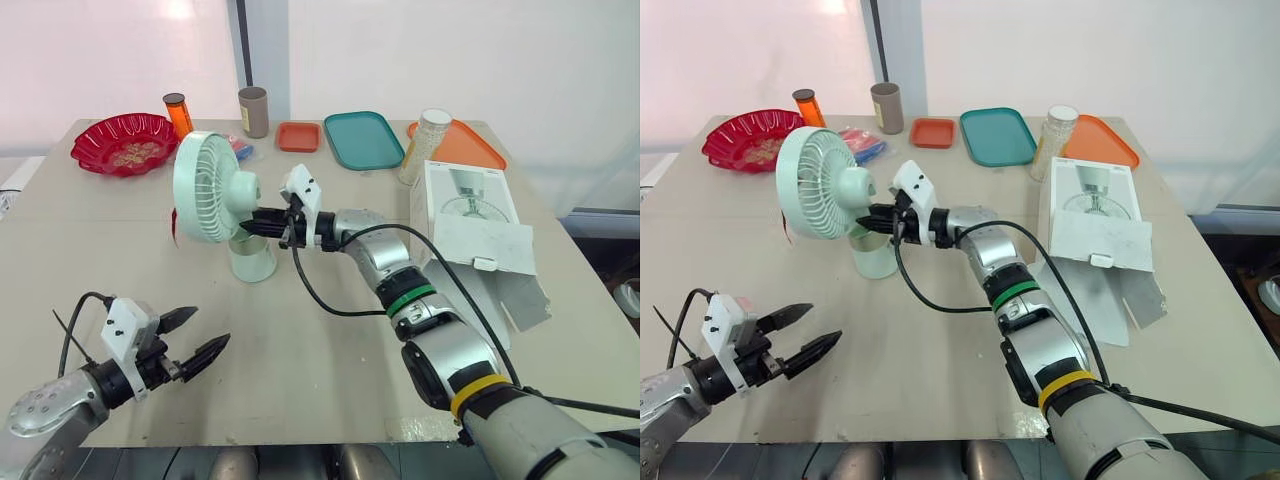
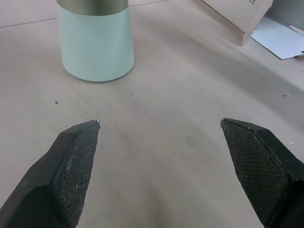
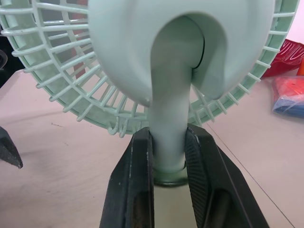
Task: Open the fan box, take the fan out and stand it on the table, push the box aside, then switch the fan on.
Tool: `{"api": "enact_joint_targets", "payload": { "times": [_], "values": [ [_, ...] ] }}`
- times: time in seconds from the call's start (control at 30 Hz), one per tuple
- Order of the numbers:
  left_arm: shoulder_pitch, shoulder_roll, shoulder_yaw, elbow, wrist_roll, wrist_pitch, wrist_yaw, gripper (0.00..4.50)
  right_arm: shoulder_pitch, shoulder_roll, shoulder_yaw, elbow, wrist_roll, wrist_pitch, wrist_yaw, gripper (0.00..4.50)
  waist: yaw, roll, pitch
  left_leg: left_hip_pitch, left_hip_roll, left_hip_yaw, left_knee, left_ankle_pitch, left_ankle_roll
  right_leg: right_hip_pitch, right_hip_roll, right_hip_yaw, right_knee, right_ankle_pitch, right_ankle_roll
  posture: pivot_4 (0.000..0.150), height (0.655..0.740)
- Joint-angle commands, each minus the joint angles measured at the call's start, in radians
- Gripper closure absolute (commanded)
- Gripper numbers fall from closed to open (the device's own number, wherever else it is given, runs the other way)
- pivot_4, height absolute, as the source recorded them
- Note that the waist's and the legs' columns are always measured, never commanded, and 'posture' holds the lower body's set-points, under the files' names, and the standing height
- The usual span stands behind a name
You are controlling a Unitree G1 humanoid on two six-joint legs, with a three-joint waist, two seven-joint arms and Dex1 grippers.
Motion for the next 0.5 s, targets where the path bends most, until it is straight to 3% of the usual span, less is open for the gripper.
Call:
{"api": "enact_joint_targets", "payload": {
  "times": [0.03,0.07,0.2,0.5],
  "values": [
    [-0.003,-0.003,0.000,-0.016,0.005,-0.025,-0.002,0.00,-0.019,0.001,-0.025,0.017,-0.014,-0.016,-0.001,2.39,0.000,0.000,0.000,0.000,0.000,0.000,0.000,0.000,0.000,0.000,0.000,0.000,0.000,0.000,0.000,0.150,0.7400],
    [-0.004,-0.004,0.000,-0.015,0.006,-0.026,-0.002,0.00,-0.019,0.001,-0.028,0.019,-0.015,-0.015,0.001,1.77,0.000,0.000,0.000,0.000,0.000,0.000,0.000,0.000,0.000,0.000,0.000,0.000,0.000,0.000,0.000,0.150,0.7400],
    [-0.008,-0.009,-0.009,-0.007,0.023,-0.038,0.001,0.00,0.000,-0.006,-0.026,-0.011,-0.020,-0.007,0.032,0.13,-0.001,0.000,0.000,0.000,0.000,0.000,0.000,0.000,0.000,0.000,0.000,0.000,0.000,0.000,0.000,0.150,0.7400],
    [-0.041,-0.011,0.032,0.049,0.054,-0.088,0.004,0.00,0.108,-0.078,-0.014,-0.223,-0.011,0.069,0.122,0.05,0.002,0.000,0.000,0.000,0.000,0.000,0.000,0.000,0.000,0.000,0.000,0.000,0.000,0.000,0.000,0.150,0.7400]
  ]
}}
